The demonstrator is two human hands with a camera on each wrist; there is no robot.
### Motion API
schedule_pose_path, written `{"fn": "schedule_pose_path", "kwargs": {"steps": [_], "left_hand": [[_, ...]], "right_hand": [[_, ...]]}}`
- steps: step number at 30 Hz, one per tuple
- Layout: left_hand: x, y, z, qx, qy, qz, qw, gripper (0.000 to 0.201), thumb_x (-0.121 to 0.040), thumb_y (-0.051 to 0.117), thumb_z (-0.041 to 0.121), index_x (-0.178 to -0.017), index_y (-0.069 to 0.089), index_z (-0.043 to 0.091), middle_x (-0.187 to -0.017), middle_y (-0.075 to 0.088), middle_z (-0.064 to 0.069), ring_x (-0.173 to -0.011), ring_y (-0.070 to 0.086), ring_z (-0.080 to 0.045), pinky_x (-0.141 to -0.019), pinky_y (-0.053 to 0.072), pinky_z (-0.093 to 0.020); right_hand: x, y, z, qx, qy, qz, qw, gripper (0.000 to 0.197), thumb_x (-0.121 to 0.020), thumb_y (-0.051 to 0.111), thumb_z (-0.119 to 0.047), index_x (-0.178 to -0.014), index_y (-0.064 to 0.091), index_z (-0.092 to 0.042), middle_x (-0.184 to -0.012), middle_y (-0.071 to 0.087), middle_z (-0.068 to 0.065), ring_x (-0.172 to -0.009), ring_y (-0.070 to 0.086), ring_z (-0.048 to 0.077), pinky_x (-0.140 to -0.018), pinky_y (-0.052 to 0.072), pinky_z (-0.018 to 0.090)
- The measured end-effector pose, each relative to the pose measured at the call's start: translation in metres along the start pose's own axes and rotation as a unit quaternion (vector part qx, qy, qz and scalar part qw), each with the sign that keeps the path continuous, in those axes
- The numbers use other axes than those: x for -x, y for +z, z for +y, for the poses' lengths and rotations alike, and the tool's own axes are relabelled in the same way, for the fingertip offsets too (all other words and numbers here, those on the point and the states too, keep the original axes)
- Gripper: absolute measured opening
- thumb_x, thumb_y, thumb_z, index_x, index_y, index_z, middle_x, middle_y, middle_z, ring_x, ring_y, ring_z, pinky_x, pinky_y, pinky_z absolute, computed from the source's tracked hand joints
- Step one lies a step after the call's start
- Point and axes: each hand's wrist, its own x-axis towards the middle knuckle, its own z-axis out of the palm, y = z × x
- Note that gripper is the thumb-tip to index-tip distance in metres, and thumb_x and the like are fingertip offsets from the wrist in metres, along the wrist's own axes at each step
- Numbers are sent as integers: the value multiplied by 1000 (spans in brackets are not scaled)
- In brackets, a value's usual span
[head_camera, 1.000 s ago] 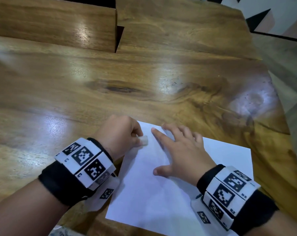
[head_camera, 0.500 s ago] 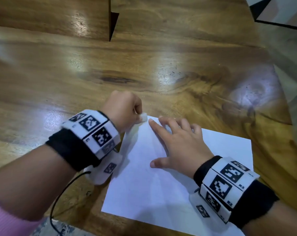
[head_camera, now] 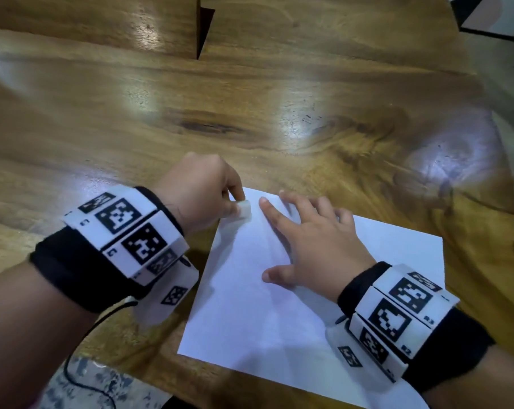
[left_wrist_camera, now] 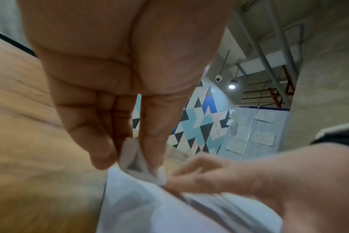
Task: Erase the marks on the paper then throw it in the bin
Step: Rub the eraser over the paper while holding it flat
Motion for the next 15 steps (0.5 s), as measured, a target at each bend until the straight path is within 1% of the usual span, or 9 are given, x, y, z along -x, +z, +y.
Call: {"fn": "schedule_pose_path", "kwargs": {"steps": [1,2,4,5,8,9,11,13,15], "left_hand": [[1,4,0,-3,-2,-4,1000,12,-75,70,25,-85,70,19,-60,55,9,-60,48,-7,-50,34,-20],[2,7,1,-2,-5,-4,1000,12,-75,69,26,-85,70,18,-67,60,5,-64,50,-10,-52,35,-20],[-2,13,3,12,-11,5,1000,12,-77,68,22,-87,69,16,-80,67,-2,-74,52,-13,-62,38,-21],[-4,15,4,17,-12,14,1000,12,-78,67,20,-88,69,15,-81,67,-3,-75,53,-14,-64,38,-21],[-3,18,4,23,-10,18,1000,13,-77,67,21,-90,69,17,-70,62,1,-75,56,-18,-65,38,-22],[2,19,2,15,-5,10,1000,13,-77,67,22,-88,70,17,-70,64,1,-75,58,-19,-65,39,-22],[15,21,-3,1,9,-21,1000,11,-73,71,26,-81,72,18,-77,71,-2,-75,61,-18,-64,41,-23],[21,20,-5,23,11,-46,999,13,-69,75,27,-79,73,18,-79,73,-3,-77,63,-18,-64,42,-21],[13,15,-3,41,6,-15,999,17,-69,75,26,-84,73,17,-78,72,-4,-77,62,-18,-56,37,-16]], "right_hand": [[-1,-1,-1,-1,0,1,1000,102,-69,60,-68,-145,-3,-43,-152,-1,-11,-132,7,20,-108,12,44],[-1,-3,-1,0,-1,4,1000,102,-68,62,-67,-145,0,-43,-152,-1,-11,-131,6,20,-108,12,44],[-2,-3,-2,5,-8,9,1000,103,-66,63,-66,-146,3,-40,-151,0,-13,-133,5,20,-110,10,44],[-3,-3,-2,8,-15,11,1000,103,-67,64,-66,-146,4,-38,-151,1,-13,-134,5,20,-110,8,42],[-4,-2,-2,-3,-29,5,1000,105,-68,64,-64,-148,3,-34,-151,4,-15,-135,7,19,-111,5,36],[-4,-2,-1,-9,-30,3,1000,105,-68,64,-64,-148,2,-33,-151,5,-16,-136,7,18,-111,5,35],[-4,-2,0,-15,-33,2,999,106,-68,64,-64,-148,2,-34,-151,4,-17,-136,7,18,-111,5,34],[-4,-2,0,-15,-35,3,999,106,-68,63,-65,-148,1,-35,-151,4,-18,-135,7,19,-111,6,34],[-4,-2,1,-15,-35,2,999,106,-67,63,-65,-148,1,-35,-151,4,-18,-135,8,19,-111,7,35]]}}
